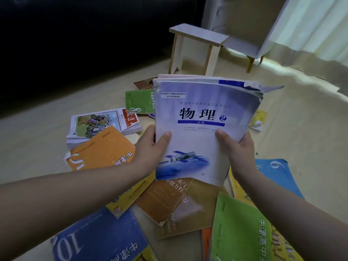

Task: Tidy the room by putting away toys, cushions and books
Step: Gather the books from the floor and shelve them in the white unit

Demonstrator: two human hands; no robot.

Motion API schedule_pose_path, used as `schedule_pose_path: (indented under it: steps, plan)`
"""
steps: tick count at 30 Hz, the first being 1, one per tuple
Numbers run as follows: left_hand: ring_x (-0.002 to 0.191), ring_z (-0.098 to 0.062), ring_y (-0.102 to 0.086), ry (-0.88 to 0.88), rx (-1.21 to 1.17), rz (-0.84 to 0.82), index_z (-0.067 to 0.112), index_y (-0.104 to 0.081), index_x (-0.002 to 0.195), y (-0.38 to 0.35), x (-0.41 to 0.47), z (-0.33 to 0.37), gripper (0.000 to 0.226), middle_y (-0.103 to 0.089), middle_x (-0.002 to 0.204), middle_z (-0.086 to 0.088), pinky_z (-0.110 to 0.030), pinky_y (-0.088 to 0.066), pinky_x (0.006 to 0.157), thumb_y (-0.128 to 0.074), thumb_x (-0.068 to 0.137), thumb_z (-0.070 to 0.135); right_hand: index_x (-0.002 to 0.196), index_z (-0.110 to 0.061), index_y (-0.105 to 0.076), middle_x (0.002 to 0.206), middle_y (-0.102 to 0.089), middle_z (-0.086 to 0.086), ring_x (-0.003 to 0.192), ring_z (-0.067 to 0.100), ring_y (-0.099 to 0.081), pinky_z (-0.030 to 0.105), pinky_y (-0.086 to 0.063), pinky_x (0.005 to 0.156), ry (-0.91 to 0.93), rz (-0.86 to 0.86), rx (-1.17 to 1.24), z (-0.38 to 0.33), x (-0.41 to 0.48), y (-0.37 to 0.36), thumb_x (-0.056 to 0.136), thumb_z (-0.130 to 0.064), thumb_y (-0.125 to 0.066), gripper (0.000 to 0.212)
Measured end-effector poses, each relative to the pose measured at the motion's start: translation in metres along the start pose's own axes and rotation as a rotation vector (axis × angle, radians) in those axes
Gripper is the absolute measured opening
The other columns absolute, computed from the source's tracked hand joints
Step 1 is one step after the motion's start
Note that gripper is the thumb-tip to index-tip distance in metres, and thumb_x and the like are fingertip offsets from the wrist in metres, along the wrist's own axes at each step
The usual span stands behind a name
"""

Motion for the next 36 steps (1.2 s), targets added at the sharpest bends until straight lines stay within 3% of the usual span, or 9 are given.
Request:
schedule_pose_path:
  steps: [2, 5, 10, 14, 18, 22, 26, 32, 36]
  plan:
    - [0.100, -0.011, -0.063, -0.015, -0.026, 0.013, 0.024, -0.051, 0.125, -0.001, -0.001, -0.001, 0.050, -0.065, 0.116, 0.006, -0.035, -0.054, 0.084, -0.053, 0.087, 0.056, 0.117, -0.018, -0.061, 0.109, -0.071, 0.001, 0.097, 0.018, -0.070, 0.045, -0.057, 0.086, -0.005, -0.011, -0.046, 0.007, -0.005, 0.000, 0.076, -0.036, -0.076, 0.048]
    - [0.104, -0.015, -0.062, 0.004, -0.035, -0.047, 0.024, -0.050, 0.124, -0.003, -0.004, -0.010, 0.053, -0.064, 0.115, 0.005, -0.039, -0.054, 0.085, -0.056, 0.085, 0.060, 0.126, -0.025, -0.055, 0.120, -0.067, -0.002, 0.109, 0.016, -0.065, 0.047, -0.053, 0.093, -0.067, -0.012, -0.084, 0.019, -0.014, 0.003, 0.066, -0.056, -0.079, 0.072]
    - [0.109, -0.006, -0.058, -0.044, -0.021, -0.202, 0.032, -0.049, 0.127, -0.019, -0.009, -0.011, 0.064, -0.063, 0.118, 0.011, -0.036, -0.050, 0.092, -0.049, 0.075, 0.070, 0.124, -0.014, -0.057, 0.116, -0.069, 0.002, 0.104, 0.015, -0.066, 0.041, -0.055, 0.092, -0.141, 0.001, 0.021, 0.026, -0.014, 0.012, 0.078, -0.037, -0.075, 0.054]
    - [0.112, -0.009, -0.058, 0.057, -0.097, -0.174, 0.032, -0.051, 0.128, -0.021, -0.002, -0.014, 0.074, -0.063, 0.119, 0.011, -0.034, -0.049, 0.092, -0.057, 0.067, 0.074, 0.125, -0.016, -0.056, 0.116, -0.069, 0.001, 0.105, 0.016, -0.067, 0.036, -0.055, 0.088, -0.164, 0.000, 0.060, 0.031, -0.016, 0.010, 0.077, -0.040, -0.077, 0.057]
    - [0.107, -0.012, -0.062, 0.193, -0.189, -0.116, 0.033, -0.055, 0.122, -0.028, 0.010, -0.010, 0.084, -0.066, 0.115, 0.010, -0.038, -0.051, 0.092, -0.071, 0.052, 0.076, 0.125, -0.012, -0.055, 0.115, -0.069, 0.002, 0.100, 0.012, -0.068, 0.023, -0.057, 0.075, -0.163, 0.020, 0.090, 0.034, -0.021, 0.007, 0.075, -0.028, -0.078, 0.057]
    - [0.099, -0.016, -0.066, 0.275, -0.245, -0.072, 0.029, -0.057, 0.118, -0.035, 0.020, -0.009, 0.093, -0.069, 0.109, 0.005, -0.038, -0.057, 0.084, -0.079, 0.040, 0.073, 0.128, -0.015, -0.052, 0.115, -0.068, 0.001, 0.099, 0.014, -0.068, 0.030, -0.059, 0.078, -0.132, 0.021, 0.033, 0.036, -0.024, -0.006, 0.068, -0.030, -0.085, 0.070]
    - [0.098, -0.015, -0.066, 0.302, -0.271, -0.011, 0.028, -0.058, 0.117, -0.032, 0.027, -0.015, 0.100, -0.069, 0.108, 0.006, -0.036, -0.056, 0.084, -0.080, 0.032, 0.076, 0.128, -0.015, -0.050, 0.115, -0.068, 0.000, 0.099, 0.012, -0.068, 0.031, -0.058, 0.080, -0.124, 0.077, 0.014, 0.040, -0.018, -0.004, 0.072, -0.023, -0.081, 0.064]
    - [0.101, -0.019, -0.066, 0.316, -0.211, -0.114, 0.029, -0.051, 0.120, -0.033, 0.028, -0.023, 0.107, -0.068, 0.112, 0.003, -0.043, -0.057, 0.085, -0.088, 0.028, 0.066, 0.131, -0.018, -0.047, 0.116, -0.067, -0.003, 0.100, 0.012, -0.067, 0.034, -0.057, 0.081, -0.115, 0.075, -0.055, 0.049, -0.011, 0.003, 0.071, -0.022, -0.084, 0.070]
    - [0.104, -0.018, -0.065, 0.315, -0.201, -0.163, 0.029, -0.048, 0.121, -0.031, 0.032, -0.022, 0.103, -0.066, 0.114, 0.003, -0.043, -0.055, 0.089, -0.091, 0.032, 0.060, 0.128, -0.015, -0.049, 0.118, -0.066, 0.002, 0.102, 0.017, -0.065, 0.038, -0.055, 0.085, -0.160, 0.072, -0.021, 0.054, -0.007, 0.002, 0.078, -0.014, -0.077, 0.057]
Point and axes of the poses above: each hand's wrist, its own x-axis towards the middle knuckle, its own y-axis out of the back of the hand, z = x × y, the point moved 2 cm from there along x, towards the middle knuckle
